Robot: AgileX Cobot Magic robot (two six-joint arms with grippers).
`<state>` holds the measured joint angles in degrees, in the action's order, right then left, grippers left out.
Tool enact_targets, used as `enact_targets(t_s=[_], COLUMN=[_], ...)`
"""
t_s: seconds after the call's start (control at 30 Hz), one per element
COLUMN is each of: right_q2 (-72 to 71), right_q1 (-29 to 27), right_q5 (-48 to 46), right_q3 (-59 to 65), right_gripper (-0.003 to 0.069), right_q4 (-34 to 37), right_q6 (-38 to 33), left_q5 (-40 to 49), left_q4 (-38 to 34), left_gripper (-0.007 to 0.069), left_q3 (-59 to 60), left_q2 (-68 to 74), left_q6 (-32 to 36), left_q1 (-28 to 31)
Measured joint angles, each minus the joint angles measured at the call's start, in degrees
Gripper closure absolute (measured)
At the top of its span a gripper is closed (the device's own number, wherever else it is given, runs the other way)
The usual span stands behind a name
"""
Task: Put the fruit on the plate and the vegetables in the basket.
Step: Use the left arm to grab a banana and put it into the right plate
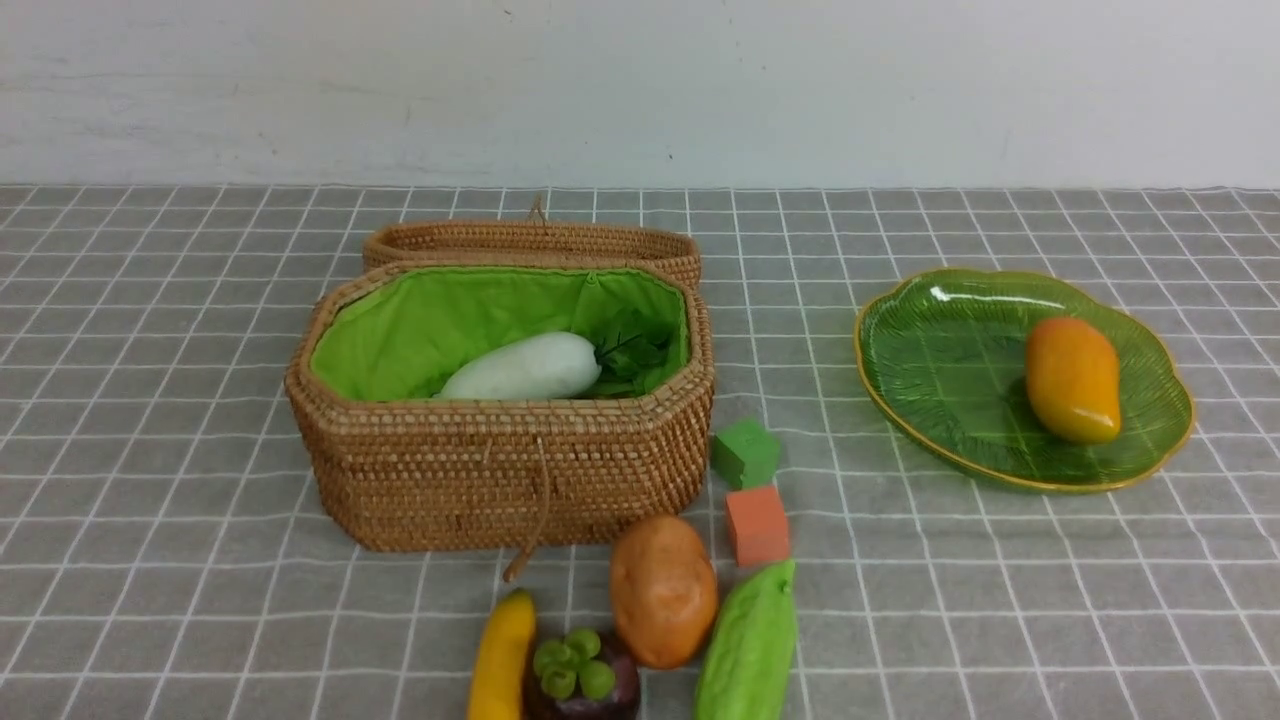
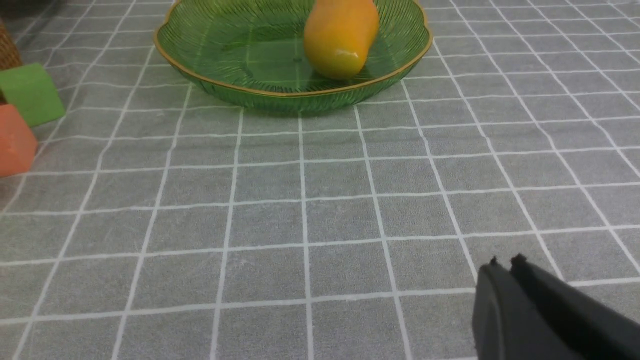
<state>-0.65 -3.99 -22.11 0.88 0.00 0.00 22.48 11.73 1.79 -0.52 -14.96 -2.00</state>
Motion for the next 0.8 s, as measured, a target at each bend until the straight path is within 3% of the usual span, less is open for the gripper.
enact_targets(t_s=[0.8], right_q2=[0.0], right_q1=[0.0], right_q5=[0.0], right_q3=[0.0], right_gripper=[0.0604], right_q4=[0.38], right_q6=[0.0], left_q5=[0.0], left_q4=[0.0], left_gripper=[0.0385], left_q3=[0.0], left_q2=[0.0], left_q6=[0.0], left_q1=[0.0])
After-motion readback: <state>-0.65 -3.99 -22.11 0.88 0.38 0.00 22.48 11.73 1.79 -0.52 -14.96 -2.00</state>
